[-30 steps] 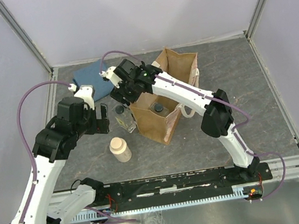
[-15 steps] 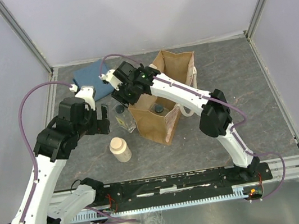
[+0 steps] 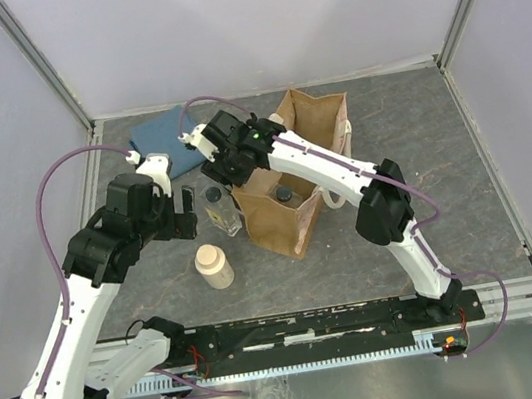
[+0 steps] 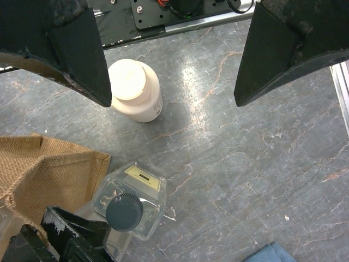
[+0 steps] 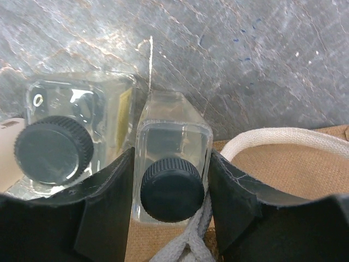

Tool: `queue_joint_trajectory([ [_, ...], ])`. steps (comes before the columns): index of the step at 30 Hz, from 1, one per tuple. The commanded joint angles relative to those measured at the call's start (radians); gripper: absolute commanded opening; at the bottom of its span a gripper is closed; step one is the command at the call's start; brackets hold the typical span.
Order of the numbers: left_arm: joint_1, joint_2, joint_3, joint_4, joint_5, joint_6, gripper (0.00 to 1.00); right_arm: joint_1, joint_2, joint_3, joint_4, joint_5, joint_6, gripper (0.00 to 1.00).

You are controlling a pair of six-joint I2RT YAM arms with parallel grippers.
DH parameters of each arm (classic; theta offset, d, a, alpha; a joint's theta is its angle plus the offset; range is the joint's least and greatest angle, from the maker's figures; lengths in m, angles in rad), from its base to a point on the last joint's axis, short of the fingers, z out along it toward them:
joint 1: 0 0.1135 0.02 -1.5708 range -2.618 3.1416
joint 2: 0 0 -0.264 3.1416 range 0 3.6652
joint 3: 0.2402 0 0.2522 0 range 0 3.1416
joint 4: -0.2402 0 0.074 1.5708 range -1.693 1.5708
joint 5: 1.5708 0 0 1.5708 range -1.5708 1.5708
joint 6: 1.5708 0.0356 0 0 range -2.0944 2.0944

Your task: Place the personal care products into the canvas bag

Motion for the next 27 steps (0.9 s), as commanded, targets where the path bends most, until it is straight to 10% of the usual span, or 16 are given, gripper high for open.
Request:
queue_joint_trajectory([
  [1, 0.001, -0.003, -0.001, 0.053, 0.020, -0.036, 1.00, -0.017, -0.126, 0.075, -0.060, 0.110, 0.006, 0.00],
  [27, 0.001, 0.017, -0.062, 0.203, 0.183, -0.037, 0.99, -0.045, -0.282, 0.214, -0.024, 0.183, -0.012, 0.00],
])
